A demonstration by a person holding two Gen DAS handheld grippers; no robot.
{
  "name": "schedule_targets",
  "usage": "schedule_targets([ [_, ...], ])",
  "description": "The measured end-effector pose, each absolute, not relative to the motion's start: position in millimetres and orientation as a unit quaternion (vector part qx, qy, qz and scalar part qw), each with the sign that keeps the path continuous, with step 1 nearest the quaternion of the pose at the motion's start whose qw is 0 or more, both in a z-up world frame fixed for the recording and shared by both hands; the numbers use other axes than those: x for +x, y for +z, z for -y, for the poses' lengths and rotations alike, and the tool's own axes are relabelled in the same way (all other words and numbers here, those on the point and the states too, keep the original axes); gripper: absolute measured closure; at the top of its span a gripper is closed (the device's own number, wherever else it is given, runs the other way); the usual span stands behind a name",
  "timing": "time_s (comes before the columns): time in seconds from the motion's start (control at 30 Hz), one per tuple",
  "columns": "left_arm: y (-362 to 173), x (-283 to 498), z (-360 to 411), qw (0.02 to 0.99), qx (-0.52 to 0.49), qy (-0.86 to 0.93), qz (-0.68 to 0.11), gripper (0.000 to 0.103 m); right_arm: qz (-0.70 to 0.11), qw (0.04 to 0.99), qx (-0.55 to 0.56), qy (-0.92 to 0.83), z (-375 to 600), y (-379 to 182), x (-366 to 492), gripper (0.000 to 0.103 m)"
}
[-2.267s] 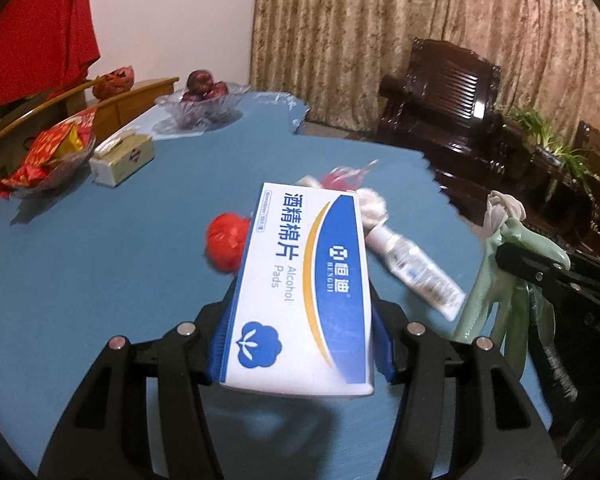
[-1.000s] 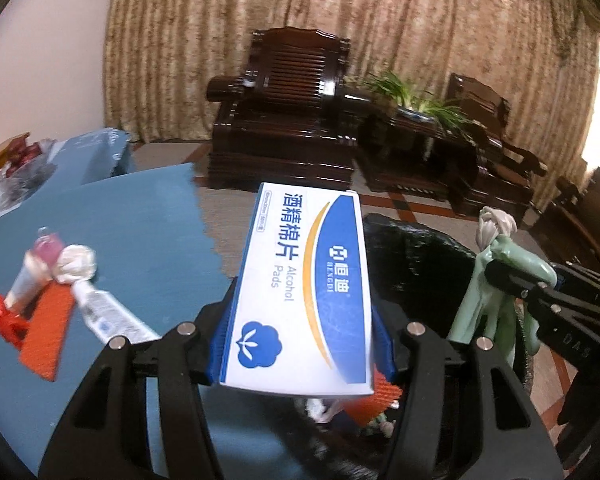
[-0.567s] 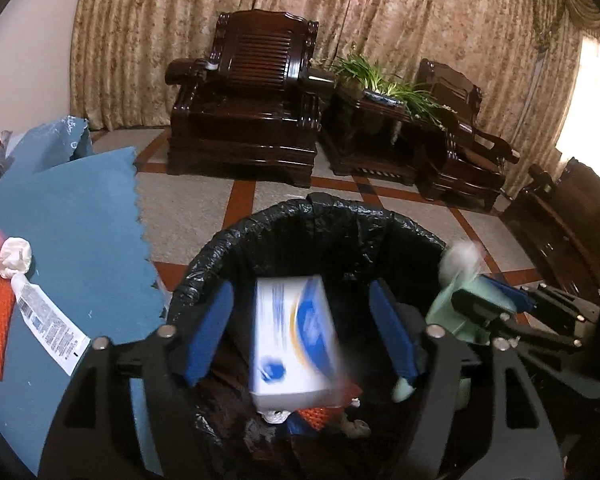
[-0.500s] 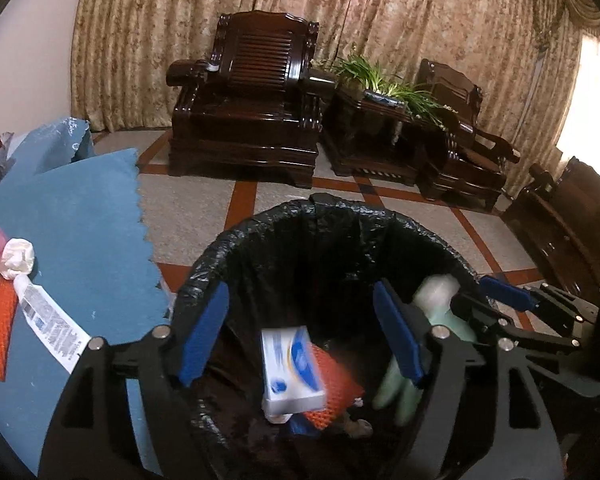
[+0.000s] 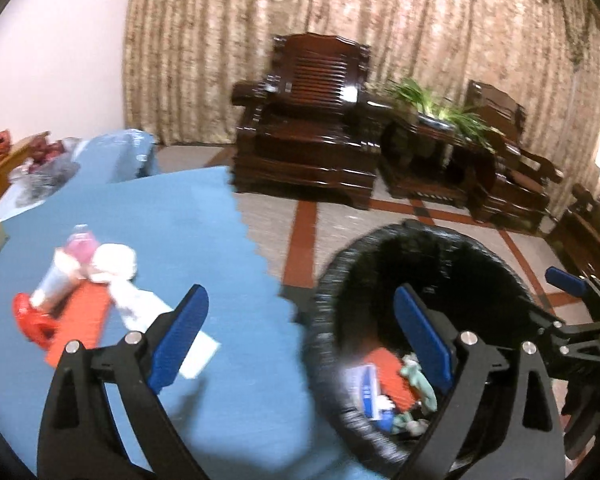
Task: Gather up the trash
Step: 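Move both tools back over the table toward the red bag and white tube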
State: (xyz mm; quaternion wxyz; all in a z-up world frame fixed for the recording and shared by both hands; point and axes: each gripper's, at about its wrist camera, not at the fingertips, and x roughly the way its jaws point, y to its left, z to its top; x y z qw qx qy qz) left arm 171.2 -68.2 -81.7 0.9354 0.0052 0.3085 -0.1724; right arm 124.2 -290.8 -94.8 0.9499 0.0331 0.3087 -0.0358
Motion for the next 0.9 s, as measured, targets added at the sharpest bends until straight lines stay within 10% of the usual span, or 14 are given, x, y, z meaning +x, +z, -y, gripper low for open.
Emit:
schedule_targets([
  [0.9, -84.1, 171.5, -137.0, 0.95, -0.033, 0.037, -0.308, 0.011, -0.278, 0.95, 0.004, 0.138, 108.4, -83.4, 210.2, 0.006],
])
